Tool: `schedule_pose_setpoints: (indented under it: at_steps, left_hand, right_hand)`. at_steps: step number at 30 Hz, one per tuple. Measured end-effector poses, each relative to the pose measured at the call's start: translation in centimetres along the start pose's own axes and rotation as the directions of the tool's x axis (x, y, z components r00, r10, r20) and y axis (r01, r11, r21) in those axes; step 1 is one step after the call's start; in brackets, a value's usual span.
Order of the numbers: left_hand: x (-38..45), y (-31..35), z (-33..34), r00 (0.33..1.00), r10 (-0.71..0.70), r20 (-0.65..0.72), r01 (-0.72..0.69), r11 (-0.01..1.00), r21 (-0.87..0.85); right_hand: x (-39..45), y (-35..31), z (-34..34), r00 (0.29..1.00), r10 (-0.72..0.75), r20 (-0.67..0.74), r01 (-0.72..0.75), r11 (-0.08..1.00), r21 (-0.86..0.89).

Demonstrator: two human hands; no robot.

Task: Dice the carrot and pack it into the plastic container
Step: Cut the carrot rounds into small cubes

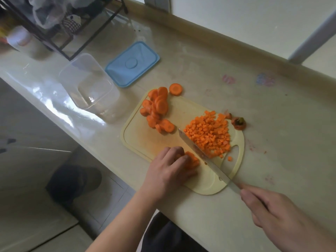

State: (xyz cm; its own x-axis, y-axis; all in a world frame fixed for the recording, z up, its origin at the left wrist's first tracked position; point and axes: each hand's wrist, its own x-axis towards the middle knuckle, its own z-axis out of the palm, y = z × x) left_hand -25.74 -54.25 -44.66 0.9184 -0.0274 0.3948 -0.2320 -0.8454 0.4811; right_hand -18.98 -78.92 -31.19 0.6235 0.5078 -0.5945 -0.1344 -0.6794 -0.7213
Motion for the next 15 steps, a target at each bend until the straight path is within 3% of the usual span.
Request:
schedule_pose_setpoints:
  at_steps: [5, 11, 15]
  left_hand:
    - [-0.2, -0.6, 0.3, 0.982, 0.16, 0.097, -0.154, 0.986, -0.067]
    - [-0.1, -0.5, 0.4, 0.984, 0.153, 0.097, -0.139, 0.981, -0.133]
    - [-0.1, -0.4, 0.3, 0.982, 0.161, 0.103, -0.145, 0.979, -0.144]
  right_hand:
    - [-0.5, -0.5, 0.2, 0.999, 0.033, -0.003, -0.033, 0.999, -0.031]
    - [-1.0, 0.9, 0.6, 0.986, 0.08, -0.148, -0.089, 0.994, -0.057]
    - [-1.3, 2.0, 0.8, 0.991, -0.007, -0.137, -0.014, 0.987, -0.159]
